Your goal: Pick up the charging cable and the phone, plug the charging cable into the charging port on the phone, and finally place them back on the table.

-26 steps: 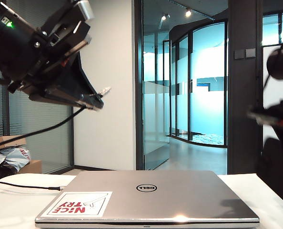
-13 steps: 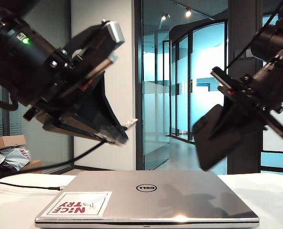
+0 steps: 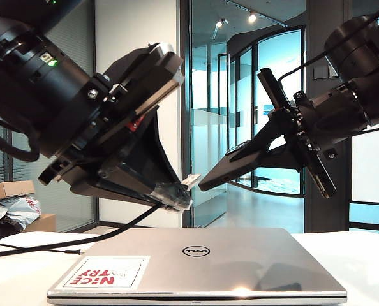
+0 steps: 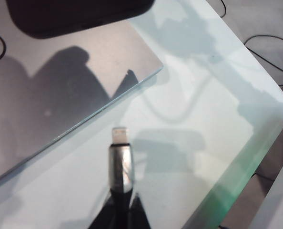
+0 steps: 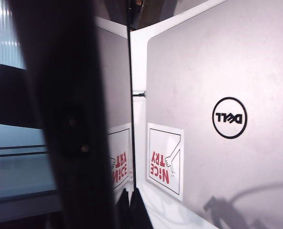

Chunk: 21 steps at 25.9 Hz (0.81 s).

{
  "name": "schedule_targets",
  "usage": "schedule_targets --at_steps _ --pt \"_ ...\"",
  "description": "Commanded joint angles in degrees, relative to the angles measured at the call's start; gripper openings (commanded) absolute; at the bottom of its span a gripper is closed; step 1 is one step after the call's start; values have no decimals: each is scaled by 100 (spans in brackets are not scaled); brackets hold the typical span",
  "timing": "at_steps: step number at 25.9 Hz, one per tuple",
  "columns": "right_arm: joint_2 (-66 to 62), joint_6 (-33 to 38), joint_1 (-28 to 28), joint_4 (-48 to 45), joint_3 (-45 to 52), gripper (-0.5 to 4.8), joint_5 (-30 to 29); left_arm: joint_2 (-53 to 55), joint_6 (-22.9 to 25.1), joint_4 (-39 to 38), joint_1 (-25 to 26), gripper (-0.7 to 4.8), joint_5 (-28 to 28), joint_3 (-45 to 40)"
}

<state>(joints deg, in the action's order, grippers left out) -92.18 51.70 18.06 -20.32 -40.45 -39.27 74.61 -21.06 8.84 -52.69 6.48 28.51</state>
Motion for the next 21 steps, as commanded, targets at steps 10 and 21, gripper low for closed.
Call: schedule_targets --at_steps 10,21 --pt "-83 326 446 -361 -37 -5 203 492 -951 708 4 -6 20 4" --pt "-85 354 463 -96 -7 -5 190 723 -990 883 9 -6 17 2"
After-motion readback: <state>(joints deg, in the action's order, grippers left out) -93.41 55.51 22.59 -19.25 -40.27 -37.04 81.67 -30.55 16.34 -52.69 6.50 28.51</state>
